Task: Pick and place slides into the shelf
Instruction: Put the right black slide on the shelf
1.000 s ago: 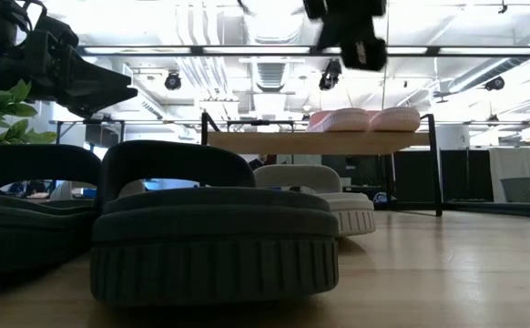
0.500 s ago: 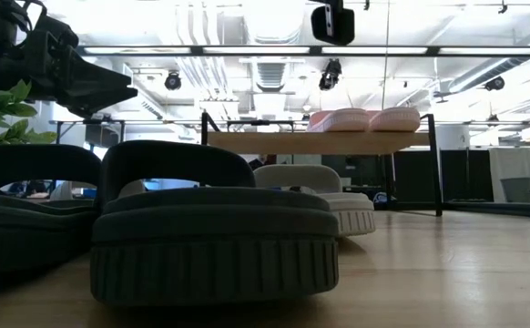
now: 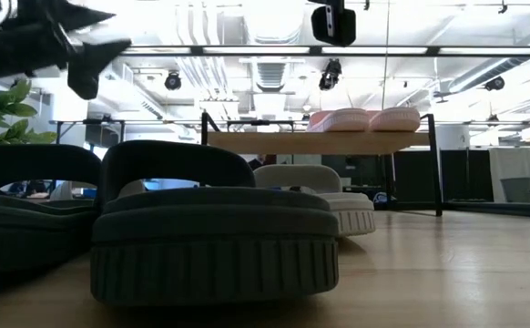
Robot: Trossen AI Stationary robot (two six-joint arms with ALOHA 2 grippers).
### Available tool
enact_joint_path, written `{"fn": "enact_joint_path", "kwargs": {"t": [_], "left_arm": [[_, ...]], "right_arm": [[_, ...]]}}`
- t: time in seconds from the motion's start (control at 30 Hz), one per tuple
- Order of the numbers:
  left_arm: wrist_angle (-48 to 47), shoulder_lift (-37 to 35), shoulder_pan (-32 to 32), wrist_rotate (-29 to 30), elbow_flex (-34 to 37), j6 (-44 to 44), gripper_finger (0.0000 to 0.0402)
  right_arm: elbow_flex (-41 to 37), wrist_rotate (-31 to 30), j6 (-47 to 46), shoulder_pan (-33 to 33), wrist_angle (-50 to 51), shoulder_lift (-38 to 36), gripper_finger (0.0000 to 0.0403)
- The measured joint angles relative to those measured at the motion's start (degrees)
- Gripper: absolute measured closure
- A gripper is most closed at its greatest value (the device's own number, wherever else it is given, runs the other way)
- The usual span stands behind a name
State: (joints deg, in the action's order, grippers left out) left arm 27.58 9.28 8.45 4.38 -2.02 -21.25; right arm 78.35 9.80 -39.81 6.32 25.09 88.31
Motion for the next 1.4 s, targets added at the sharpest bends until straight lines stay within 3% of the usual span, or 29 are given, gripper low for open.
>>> {"fn": "enact_joint_path", "kwargs": {"t": [0.13,0.3,0.43,0.53,0.63,0.73,0.97,1.1,1.2,1.4], "left_arm": [[7.23,-0.02,0.02,-0.35,0.0,-23.06,0.0178],[7.93,0.07,0.04,-0.68,-0.02,-20.85,0.0178],[14.96,0.52,0.04,-3.1,0.02,-29.96,0.0178],[23.12,1.4,0.0,-10.33,-1.71,-28.42,0.0178],[23.47,2.75,-0.02,-13.96,-5.52,-26.23,0.0178],[14.85,5.39,-0.01,-17.34,-10.83,-24.83,0.0178],[-18.77,15.74,-0.31,-29.44,-25.25,-18.86,0.0178],[-26.28,19.46,-2.69,-32.54,-29.25,-16.02,0.0178],[-29.36,20.28,-6.27,-31.22,-30.54,-15.1,0.0178],[-37.1,21.51,-17.09,-20.6,-33.79,-12.81,0.0178]], "right_arm": [[-0.09,0.04,0.06,0.05,0.27,0.0,0.0394],[-0.11,0.05,0.61,0.03,0.36,0.0,0.0394],[-0.06,0.67,0.11,0.03,-0.35,0.0,0.0394],[0.41,0.68,0.44,0.02,-0.48,0.0,0.0394],[0.66,0.68,1.31,-0.58,-0.53,-0.02,0.0394],[0.68,0.67,1.29,-1.49,-0.5,-0.02,0.0394],[0.7,0.7,0.86,-1.83,-0.38,-0.04,0.0394],[0.7,0.58,0.84,-0.66,0.08,-0.04,0.0394],[0.66,-1.72,-0.45,1.08,0.44,-0.04,0.0394],[0.57,-7.43,-2.85,5.28,2.15,-0.07,0.0394]]}}
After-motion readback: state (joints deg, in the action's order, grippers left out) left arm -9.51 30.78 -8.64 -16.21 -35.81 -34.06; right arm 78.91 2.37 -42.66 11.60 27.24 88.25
